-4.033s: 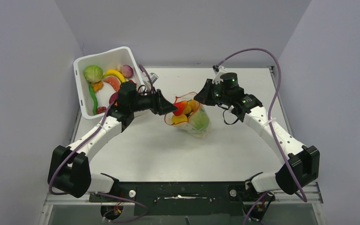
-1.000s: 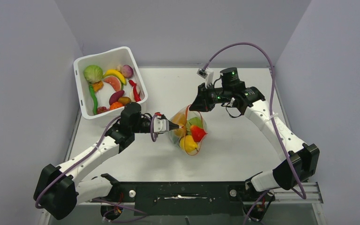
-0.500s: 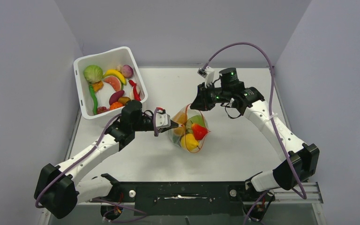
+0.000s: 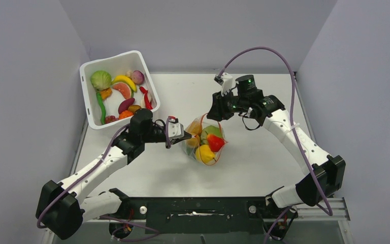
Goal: Place the food in the zip-top bag and seal the zipper
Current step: Zip the zipper food storage bag at the center of the board.
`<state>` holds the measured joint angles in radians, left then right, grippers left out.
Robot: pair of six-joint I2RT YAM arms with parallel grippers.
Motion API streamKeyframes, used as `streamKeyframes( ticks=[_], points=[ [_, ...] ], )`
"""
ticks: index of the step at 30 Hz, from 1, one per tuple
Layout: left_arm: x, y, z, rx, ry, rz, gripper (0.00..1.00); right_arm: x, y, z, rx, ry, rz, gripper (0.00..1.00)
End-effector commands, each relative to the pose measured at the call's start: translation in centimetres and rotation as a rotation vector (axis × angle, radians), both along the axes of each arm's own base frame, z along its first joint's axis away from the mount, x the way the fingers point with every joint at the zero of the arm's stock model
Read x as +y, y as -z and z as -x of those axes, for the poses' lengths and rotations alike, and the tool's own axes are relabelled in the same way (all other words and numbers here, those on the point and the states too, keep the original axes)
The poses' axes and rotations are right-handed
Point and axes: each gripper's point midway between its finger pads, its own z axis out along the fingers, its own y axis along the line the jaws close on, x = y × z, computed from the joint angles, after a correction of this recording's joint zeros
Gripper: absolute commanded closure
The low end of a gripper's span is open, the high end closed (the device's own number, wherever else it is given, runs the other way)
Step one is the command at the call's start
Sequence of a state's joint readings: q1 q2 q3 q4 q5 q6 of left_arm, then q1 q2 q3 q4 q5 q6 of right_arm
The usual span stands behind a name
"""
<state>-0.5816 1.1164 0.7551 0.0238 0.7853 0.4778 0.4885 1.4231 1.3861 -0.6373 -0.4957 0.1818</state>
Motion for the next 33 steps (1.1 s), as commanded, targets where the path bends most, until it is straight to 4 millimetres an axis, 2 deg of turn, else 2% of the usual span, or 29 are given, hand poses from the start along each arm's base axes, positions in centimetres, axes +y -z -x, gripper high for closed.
streamKeyframes(
  ticks=[1, 6, 10, 12, 15, 19, 22, 25, 29, 33],
  points=[
    [-0.1, -3.2, -0.4, -0.030, -0.015, 0.054, 1.00, 0.5, -3.1, -0.3, -0.115, 0.011, -0.010, 0.70],
    [0.0, -3.9, -0.6, -0.028, -0.026, 0.094, 1.00, 0.5, -4.0, 0.8, -0.247, -0.042, 0.011, 0.57],
    [0.1, -4.1, -0.6, -0.022, -0.023, 0.101, 1.00, 0.7, -4.6, 2.3, -0.430, -0.117, -0.008, 0.57],
    [0.1, -4.1, -0.6, -0.022, -0.023, 0.104, 1.00, 0.7, -5.9, 3.3, -0.536, -0.150, -0.033, 0.57],
    [0.2, -4.1, -0.6, -0.021, -0.021, 0.110, 1.00, 0.9, -6.6, 4.2, -0.617, -0.209, -0.035, 0.56],
    [0.2, -4.3, -0.5, -0.026, -0.016, 0.116, 1.00, 2.3, -6.1, 6.1, -0.688, -0.350, -0.006, 0.51],
    [0.2, -4.3, -0.5, -0.026, -0.016, 0.116, 1.00, 3.0, -6.0, 6.6, -0.716, -0.383, 0.015, 0.47],
    [0.2, -4.3, -0.4, -0.024, -0.012, 0.118, 1.00, 3.8, -5.9, 7.1, -0.736, -0.424, 0.015, 0.46],
    [0.2, -4.4, -0.3, -0.027, -0.008, 0.122, 1.00, 5.3, -4.9, 8.1, -0.758, -0.506, 0.031, 0.48],
    [0.2, -4.6, -0.2, -0.026, -0.004, 0.125, 1.00, 5.8, -3.8, 7.7, -0.767, -0.516, 0.071, 0.49]
  ],
)
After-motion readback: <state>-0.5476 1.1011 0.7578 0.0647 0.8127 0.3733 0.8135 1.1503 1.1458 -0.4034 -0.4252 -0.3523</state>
